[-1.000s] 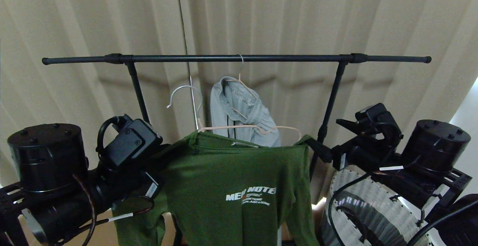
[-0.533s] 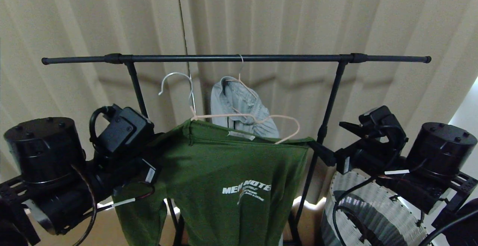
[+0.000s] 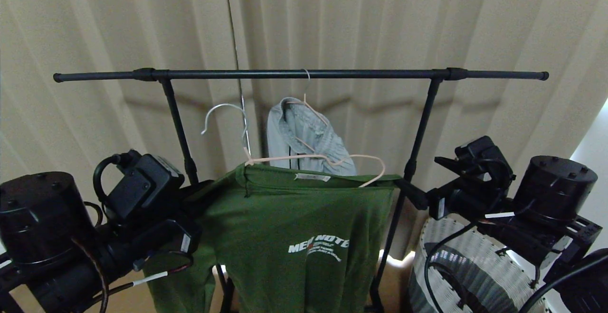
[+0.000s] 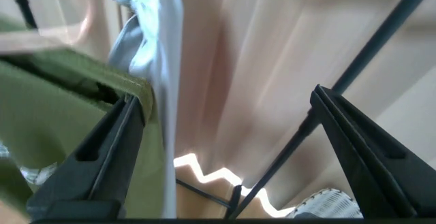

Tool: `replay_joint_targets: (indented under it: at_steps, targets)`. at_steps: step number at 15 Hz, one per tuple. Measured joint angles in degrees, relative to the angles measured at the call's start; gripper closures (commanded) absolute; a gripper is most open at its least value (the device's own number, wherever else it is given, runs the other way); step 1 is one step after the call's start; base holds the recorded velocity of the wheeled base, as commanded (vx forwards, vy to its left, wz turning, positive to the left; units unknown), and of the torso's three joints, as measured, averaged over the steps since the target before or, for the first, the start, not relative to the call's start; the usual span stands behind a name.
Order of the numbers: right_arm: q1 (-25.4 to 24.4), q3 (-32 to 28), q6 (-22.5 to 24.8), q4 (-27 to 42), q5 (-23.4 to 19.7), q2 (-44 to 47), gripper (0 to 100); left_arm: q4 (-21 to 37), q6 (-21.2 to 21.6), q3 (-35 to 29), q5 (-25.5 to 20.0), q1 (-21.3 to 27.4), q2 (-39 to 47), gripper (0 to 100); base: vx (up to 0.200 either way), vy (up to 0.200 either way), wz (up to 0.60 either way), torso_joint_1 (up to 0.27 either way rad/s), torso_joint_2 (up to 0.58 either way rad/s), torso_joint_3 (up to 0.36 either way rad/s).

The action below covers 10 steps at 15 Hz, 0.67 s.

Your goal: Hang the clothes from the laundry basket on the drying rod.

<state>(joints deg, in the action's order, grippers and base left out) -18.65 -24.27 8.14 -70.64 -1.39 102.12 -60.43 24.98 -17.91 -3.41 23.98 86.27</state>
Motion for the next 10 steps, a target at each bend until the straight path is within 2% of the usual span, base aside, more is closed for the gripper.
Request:
replay_joint_targets:
  at_steps: [1, 5, 7, 10]
  targets:
    - [0.2, -0.1, 0.0, 0.0, 0.0, -0.1, 0, -0.1, 0.9, 0.7, 0.0, -0.1, -0.2, 100, 0.0, 0.0, 0.0, 0.0, 0.0, 0.0]
    - [0.5, 0.0, 0.0, 0.1, -0.3, -2.1, 0, 0.0, 9.0, 2.3, 0.1, -3.0, -0.1, 100, 0.0, 0.0, 0.0, 0.0, 0.0, 0.0]
    - [-1.2, 0.2, 0.1, 1.6, -0.2, -4.6, 0, 0.0, 9.5, 1.3, 1.9, -3.2, 0.4, 100, 0.0, 0.0, 0.0, 0.0, 0.0, 0.0]
    - [-7.2, 0.7, 0.1, 9.8, -1.1, -10.4, 0, 0.0, 9.4, -1.5, 5.5, -2.0, 1.5, 100, 0.0, 0.0, 0.0, 0.0, 0.0, 0.0]
